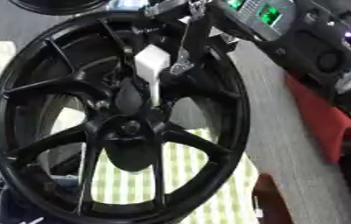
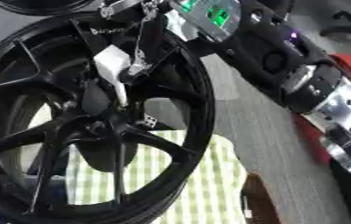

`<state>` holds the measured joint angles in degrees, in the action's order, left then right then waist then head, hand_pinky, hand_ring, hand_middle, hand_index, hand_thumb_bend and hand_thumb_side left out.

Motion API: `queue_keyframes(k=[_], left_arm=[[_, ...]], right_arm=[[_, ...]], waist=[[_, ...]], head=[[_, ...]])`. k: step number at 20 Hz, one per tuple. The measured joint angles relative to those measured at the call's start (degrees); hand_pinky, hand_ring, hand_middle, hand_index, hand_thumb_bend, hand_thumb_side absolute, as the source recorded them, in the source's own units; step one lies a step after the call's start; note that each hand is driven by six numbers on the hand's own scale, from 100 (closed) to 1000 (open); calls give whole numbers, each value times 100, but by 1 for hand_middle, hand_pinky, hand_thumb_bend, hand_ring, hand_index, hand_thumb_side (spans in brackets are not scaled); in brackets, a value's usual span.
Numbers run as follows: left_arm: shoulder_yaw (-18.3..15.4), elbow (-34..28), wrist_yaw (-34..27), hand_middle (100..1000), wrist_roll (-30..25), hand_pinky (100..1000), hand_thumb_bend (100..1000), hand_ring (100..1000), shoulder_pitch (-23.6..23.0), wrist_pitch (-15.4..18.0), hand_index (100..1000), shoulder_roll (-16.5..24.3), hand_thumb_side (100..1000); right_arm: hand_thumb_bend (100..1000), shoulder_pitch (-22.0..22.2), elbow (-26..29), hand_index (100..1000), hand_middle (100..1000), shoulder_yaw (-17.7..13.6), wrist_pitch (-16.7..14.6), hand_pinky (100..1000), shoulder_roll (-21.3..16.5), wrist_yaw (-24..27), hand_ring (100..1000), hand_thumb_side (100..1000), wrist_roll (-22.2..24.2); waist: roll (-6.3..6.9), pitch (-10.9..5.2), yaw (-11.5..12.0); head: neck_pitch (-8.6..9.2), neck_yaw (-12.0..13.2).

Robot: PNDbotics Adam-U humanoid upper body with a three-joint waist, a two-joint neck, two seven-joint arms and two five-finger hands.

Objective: Pull the pin out of the wheel hub.

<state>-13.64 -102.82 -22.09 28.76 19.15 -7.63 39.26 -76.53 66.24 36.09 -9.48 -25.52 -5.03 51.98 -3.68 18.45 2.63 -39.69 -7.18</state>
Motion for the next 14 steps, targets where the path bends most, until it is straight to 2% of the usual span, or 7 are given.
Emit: queue_keyframes(k=[7,13,14], left_arm=[[-14,0,0,699,13,743,865,763,-41,7,824,-1,615],[-35,0,1,699,24,744,864,762,-69,14,824,-1,620],[-35,0,1,699,28,744,863,762,-86,18,824,-1,615]], right_arm=[[264,1,-3,564,453,-94,39,770,1,124,605,100,7],[253,-24,-2,524,410,-342,134,755,-4,214,579,100,11],[278,-54,1,523,409,-401,152,754,-11,217,577,100,6]], waist=[[0,-5,-11],[0,-88,-47],[0,-102,-53]], head=[[-6,-2],[-56,4],[-57,6]])
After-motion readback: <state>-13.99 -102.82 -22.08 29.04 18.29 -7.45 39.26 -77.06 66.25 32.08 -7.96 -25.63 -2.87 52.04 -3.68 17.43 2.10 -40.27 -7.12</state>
